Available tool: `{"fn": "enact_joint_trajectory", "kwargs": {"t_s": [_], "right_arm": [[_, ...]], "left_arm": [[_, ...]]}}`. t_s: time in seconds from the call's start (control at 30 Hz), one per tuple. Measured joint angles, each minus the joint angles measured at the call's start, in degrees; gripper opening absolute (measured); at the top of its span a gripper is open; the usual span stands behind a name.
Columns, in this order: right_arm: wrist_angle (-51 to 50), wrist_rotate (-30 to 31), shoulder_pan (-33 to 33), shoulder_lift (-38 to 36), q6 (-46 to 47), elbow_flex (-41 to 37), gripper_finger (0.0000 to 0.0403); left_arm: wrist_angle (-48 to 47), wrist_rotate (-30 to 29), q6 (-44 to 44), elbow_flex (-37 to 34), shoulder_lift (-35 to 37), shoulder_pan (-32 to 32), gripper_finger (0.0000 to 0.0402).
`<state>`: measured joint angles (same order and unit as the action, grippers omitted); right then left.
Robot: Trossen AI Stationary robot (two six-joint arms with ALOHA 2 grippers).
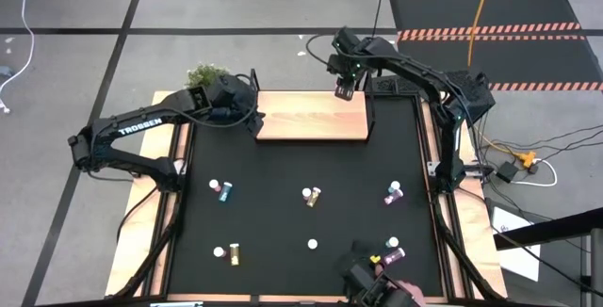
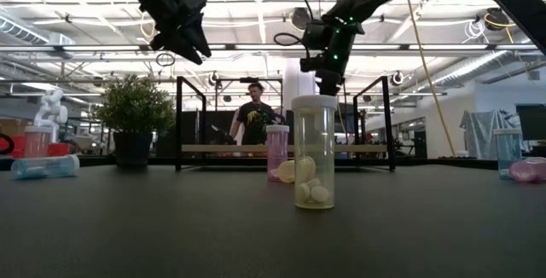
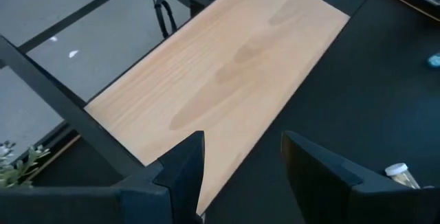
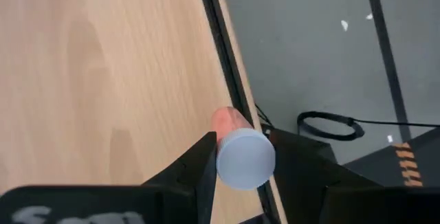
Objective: Pick and place medicine bottles onto shelf by color
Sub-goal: Put the top left pink pill bottle on the shelf
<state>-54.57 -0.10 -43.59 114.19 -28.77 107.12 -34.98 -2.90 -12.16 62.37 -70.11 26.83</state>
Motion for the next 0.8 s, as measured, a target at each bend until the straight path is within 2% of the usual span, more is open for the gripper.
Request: {"fn": "enact_joint_trajectory", "kwargs": {"t_s": [0.3, 0.57, 0.8], "right_arm": [[1.63, 0.11, 0.92, 0.11, -1.05, -5.91, 0.0121], [1.82, 2.99, 0.92, -0.07, -3.89, -8.27, 0.0124], [2.54, 3.02, 0.92, -0.05, -3.85, -8.42, 0.0136]], "left_arm": [[0.03, -0.17, -1.25, 0.0, 0.04, -1.28, 0.0195], [0.05, -0.22, -1.9, 0.0, 0.04, -1.84, 0.0195], [0.09, -0.24, -1.92, 0.0, 0.04, -1.84, 0.0195]]}}
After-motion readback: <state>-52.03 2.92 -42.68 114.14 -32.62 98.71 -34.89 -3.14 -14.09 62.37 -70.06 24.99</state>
